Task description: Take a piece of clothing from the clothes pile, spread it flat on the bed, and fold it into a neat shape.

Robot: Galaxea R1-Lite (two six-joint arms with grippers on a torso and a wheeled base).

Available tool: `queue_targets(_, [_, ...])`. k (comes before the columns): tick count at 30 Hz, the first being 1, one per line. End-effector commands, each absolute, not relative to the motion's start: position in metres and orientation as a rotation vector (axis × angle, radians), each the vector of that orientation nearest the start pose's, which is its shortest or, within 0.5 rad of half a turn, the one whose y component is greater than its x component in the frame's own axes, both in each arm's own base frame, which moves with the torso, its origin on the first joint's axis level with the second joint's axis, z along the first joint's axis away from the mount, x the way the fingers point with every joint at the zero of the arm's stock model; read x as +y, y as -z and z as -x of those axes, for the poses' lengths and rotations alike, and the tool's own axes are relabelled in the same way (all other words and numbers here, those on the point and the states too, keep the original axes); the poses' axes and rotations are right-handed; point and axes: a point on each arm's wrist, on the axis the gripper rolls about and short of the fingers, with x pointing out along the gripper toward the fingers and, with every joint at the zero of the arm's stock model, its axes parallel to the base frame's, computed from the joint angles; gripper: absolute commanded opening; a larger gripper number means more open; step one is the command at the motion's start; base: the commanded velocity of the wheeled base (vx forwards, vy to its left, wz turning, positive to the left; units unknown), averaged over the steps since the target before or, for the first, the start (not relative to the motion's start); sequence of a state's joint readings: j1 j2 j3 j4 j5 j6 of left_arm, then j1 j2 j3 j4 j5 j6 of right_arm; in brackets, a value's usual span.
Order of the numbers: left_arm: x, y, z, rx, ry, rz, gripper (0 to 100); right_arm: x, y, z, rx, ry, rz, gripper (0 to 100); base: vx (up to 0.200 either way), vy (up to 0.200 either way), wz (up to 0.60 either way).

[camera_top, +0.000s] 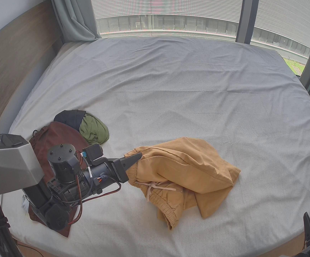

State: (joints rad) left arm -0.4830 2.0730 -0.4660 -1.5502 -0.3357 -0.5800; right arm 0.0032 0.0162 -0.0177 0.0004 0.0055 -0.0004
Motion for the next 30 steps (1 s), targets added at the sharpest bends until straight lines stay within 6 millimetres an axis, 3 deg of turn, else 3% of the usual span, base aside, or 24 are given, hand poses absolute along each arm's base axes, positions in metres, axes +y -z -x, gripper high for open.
queue_targets(1, [-0.140,-0.076,-0.280,0.297,0.735,0.546,0,0.000,-0.076,0.023,-0.002,-0.009,0.002,100,0.000,0.000,0.00])
queue_targets(16, [-0.098,-0.071,-0.286,0.280,0.669,0.464,0,0.000,-0.076,0.023,-0.002,-0.011,0.003,100,0.000,0.000,0.00])
queue_targets(30, [-0.082,-0.071,-0.295,0.259,0.629,0.452,0,0.000,-0.076,0.023,0.003,-0.017,0.011,100,0.000,0.000,0.00])
